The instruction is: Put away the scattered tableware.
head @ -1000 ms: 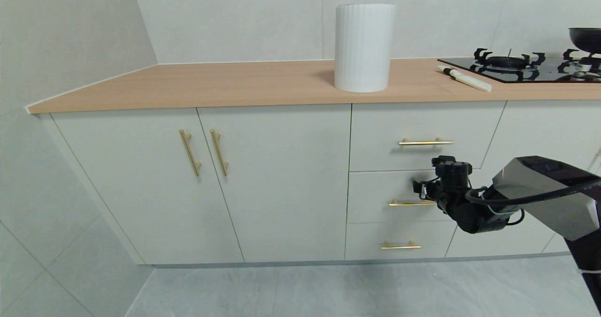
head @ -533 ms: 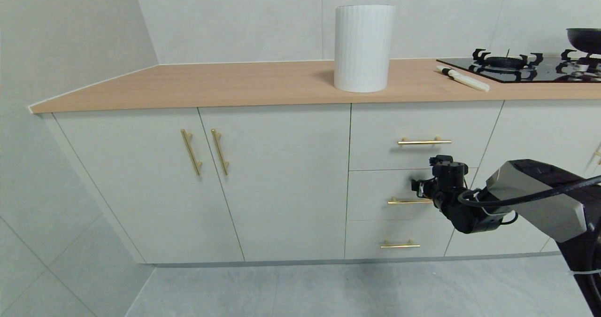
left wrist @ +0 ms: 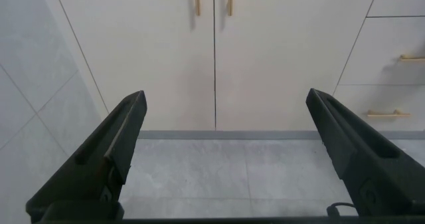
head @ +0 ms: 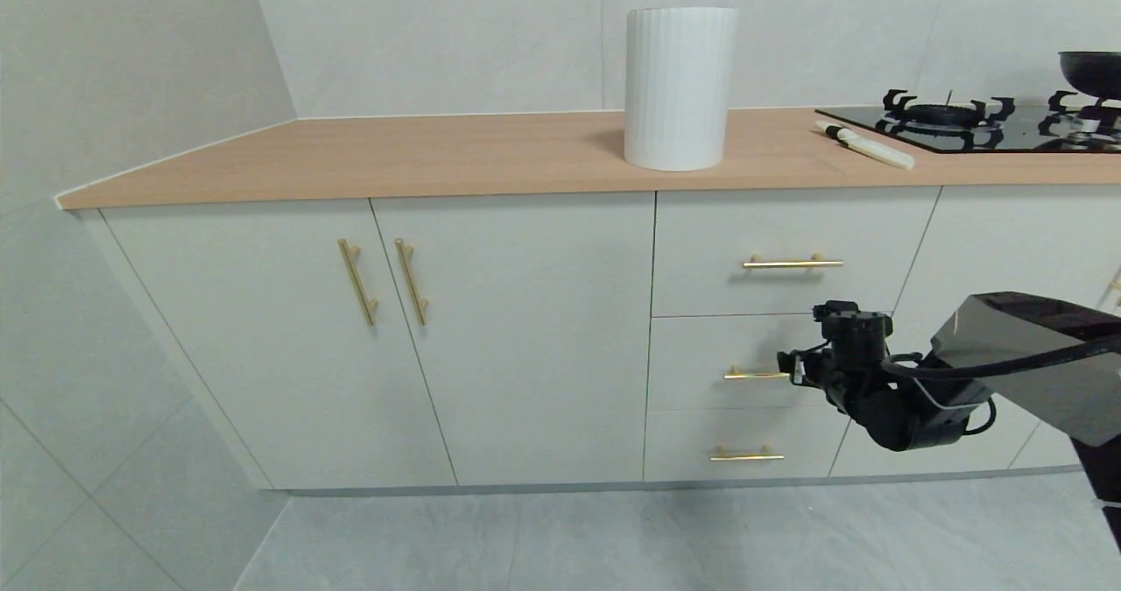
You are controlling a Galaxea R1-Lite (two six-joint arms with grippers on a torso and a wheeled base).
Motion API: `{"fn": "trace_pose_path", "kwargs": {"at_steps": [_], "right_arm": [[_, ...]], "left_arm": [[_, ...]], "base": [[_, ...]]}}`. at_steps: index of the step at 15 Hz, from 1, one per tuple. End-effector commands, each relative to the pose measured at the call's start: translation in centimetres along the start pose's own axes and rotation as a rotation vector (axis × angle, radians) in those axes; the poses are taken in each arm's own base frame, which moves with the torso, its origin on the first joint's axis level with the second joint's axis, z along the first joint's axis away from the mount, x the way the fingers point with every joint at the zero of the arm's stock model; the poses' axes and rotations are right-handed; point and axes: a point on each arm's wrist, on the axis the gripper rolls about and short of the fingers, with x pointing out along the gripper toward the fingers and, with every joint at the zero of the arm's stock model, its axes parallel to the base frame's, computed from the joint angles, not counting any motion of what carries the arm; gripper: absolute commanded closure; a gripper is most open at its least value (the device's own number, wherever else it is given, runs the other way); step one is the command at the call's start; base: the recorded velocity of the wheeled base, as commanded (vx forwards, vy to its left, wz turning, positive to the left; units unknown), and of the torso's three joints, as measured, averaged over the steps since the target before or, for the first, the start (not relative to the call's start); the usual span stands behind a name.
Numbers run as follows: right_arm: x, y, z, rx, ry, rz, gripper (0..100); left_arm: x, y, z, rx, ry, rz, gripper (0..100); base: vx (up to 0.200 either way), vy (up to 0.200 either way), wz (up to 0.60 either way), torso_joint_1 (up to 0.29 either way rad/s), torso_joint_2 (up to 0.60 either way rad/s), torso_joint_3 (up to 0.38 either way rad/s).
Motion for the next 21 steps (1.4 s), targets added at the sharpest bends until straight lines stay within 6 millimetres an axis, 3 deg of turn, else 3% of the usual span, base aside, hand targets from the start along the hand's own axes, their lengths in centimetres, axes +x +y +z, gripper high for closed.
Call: {"fn": "trace_pose_path", "kwargs": {"at_steps": [1, 4, 5, 8, 11, 14, 16, 21], "right_arm": [[-6.2, -0.7, 3.3, 0.000, -0.023, 0.034, 0], [-14.4, -2.8, 6.4, 0.016, -0.088, 0.048, 0], [-18.2, -3.9, 7.2, 0.025, -0.130, 0.056, 0], [-26.1, -6.9, 8.1, 0.027, -0.258, 0.048, 0], [-35.6, -10.7, 9.2, 0.018, -0.480, -0.001, 0], [-43.5, -13.2, 7.3, -0.001, -0.463, 0.007, 0], [-47.5, -14.6, 5.6, -0.012, -0.472, 0.000, 0], [-53.0, -16.4, 0.0, -0.044, -0.580, -0.095, 0]], "left_arm": [[0.0, 0.0, 0.0, 0.000, -0.001, 0.002, 0], [0.0, 0.0, 0.0, 0.000, 0.002, 0.002, 0], [0.0, 0.0, 0.0, 0.000, -0.001, 0.002, 0], [0.0, 0.0, 0.0, 0.000, 0.000, 0.001, 0], [0.0, 0.0, 0.0, 0.001, 0.000, 0.001, 0], [0.0, 0.0, 0.0, 0.000, 0.000, 0.002, 0], [0.0, 0.0, 0.0, 0.000, 0.000, 0.002, 0], [0.0, 0.0, 0.0, 0.000, 0.000, 0.001, 0]], "base": [[0.000, 0.000, 0.00, 0.000, 0.00, 0.000], [0.000, 0.000, 0.00, 0.000, 0.00, 0.000], [0.000, 0.000, 0.00, 0.000, 0.00, 0.000], [0.000, 0.000, 0.00, 0.000, 0.00, 0.000], [0.000, 0.000, 0.00, 0.000, 0.00, 0.000], [0.000, 0.000, 0.00, 0.000, 0.00, 0.000], [0.000, 0.000, 0.00, 0.000, 0.00, 0.000], [0.000, 0.000, 0.00, 0.000, 0.00, 0.000]]}}
